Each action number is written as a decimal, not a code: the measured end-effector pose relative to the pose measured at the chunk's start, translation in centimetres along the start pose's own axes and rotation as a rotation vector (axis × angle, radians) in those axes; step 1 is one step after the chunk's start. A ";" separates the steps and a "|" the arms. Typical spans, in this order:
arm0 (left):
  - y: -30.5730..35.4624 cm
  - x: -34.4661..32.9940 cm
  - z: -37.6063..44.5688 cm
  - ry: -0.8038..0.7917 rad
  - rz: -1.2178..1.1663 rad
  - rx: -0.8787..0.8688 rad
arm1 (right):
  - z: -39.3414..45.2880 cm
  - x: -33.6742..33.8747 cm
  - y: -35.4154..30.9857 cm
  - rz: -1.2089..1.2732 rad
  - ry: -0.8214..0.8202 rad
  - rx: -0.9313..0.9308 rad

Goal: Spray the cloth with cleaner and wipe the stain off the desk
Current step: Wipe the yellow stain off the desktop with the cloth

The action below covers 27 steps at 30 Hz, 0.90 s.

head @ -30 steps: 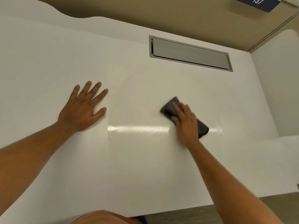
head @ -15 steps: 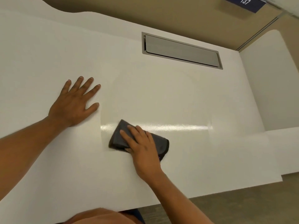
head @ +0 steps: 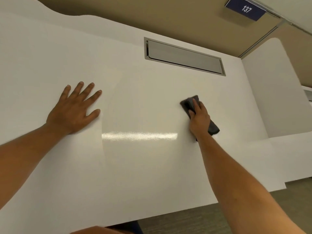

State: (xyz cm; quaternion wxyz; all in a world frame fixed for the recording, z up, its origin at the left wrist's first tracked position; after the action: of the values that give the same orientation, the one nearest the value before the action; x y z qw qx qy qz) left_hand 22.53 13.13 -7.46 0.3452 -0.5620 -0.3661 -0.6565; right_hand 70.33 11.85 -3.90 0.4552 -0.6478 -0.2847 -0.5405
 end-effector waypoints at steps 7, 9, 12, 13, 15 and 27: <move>-0.1 -0.1 0.0 -0.006 -0.002 0.005 | -5.7 -3.8 -12.4 0.039 -0.085 0.297; -0.2 -0.1 0.0 -0.007 -0.007 0.005 | -10.4 -4.5 -13.4 0.044 -0.113 0.418; -0.1 0.0 -0.1 0.002 -0.016 0.010 | -17.8 -3.9 -11.1 0.068 -0.201 0.509; 0.0 0.1 -0.2 0.006 -0.019 0.013 | -19.6 -3.4 -9.2 0.079 -0.225 0.514; 0.2 0.3 -0.3 0.010 -0.028 0.015 | -20.7 -2.0 -4.0 0.076 -0.234 0.483; 0.4 0.9 -0.1 -0.001 -0.028 0.010 | 4.9 -1.7 -3.4 -0.049 -0.023 0.056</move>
State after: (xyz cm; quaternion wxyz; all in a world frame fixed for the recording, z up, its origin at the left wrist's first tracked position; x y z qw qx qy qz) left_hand 22.72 12.79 -6.50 0.3388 -0.5555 -0.3775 -0.6589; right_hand 69.09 17.87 -4.60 0.4563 -0.6338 -0.3209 -0.5359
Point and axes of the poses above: each hand's wrist, its own z-axis towards the middle knuckle, its own x-axis out of the back of the hand, y = z × x, the point moved 5 cm from there along z, towards the middle knuckle, and after that the axes turned 9 degrees about -x, right-handed, at the moved point
